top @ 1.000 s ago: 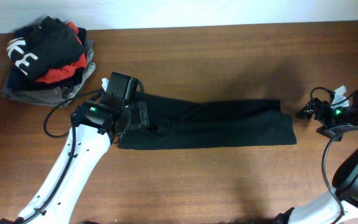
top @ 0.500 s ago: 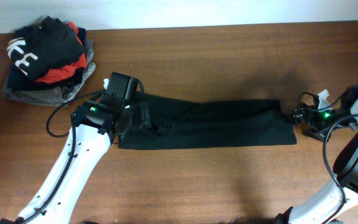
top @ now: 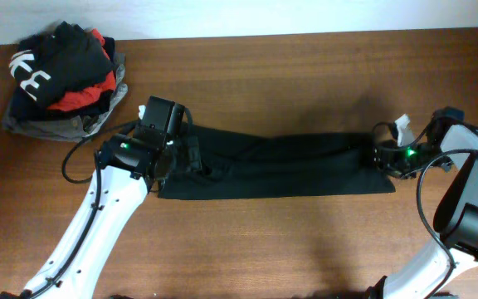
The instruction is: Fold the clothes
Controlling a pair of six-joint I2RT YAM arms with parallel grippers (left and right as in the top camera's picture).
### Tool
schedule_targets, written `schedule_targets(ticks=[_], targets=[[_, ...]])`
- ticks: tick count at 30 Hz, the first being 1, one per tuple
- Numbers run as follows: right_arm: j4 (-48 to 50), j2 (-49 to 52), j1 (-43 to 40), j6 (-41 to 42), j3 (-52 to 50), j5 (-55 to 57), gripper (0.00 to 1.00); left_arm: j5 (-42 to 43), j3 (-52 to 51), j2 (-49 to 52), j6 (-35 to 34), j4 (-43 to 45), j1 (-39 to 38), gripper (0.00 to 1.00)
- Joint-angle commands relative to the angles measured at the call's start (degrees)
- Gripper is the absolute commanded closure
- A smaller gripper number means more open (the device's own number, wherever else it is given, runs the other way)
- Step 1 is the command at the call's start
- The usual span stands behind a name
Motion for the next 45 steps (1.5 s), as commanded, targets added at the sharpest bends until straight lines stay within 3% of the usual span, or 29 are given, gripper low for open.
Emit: schedule_targets(ticks=[1, 3, 9, 16, 21, 24, 33, 40, 45], targets=[[-0.02, 2.62, 0.72, 0.52, -1.88, 2.89, 0.79, 0.37, -0.09, 0.00, 0.48, 0.11, 0.07, 0.01], [-0.04, 2.62, 0.72, 0.57, -1.88, 2.89, 0.96, 0.37, -0.09, 0.00, 0.48, 0.11, 0.07, 0.01], [-1.01, 2.58, 0.70, 5.07, -0.31, 2.69, 0.96, 0.37, -0.09, 0.13, 0.48, 0.11, 0.07, 0.01], [-10.19, 1.57, 0.68, 5.09, 9.60, 4.33, 0.96, 0.37, -0.09, 1.75, 0.48, 0.11, 0.07, 0.01], [-16.59, 0.92, 2.47, 12.26, 16.46, 22.51, 0.96, 0.42, -0.09, 4.68, 0.48, 0.17, 0.04, 0.01], [-17.84, 0.09, 4.04, 15.91, 18.05, 27.54, 0.96, 0.42, -0.09, 6.88, 0.46, 0.20, 0.07, 0.01], [-19.98, -0.92, 15.61, 27.12, 18.08, 46.01, 0.96, 0.61, -0.09, 10.93, -1.16, 0.15, 0.11, 0.01], [-22.40, -1.07, 25.77, 28.59, 18.14, 48.68, 0.96, 0.57, -0.09, 10.93, -1.25, 0.15, 0.11, 0.01], [-24.22, -1.07, 31.04, 34.51, 18.12, 55.49, 0.96, 0.57, -0.09, 10.93, -1.27, 0.33, 0.11, 0.01]])
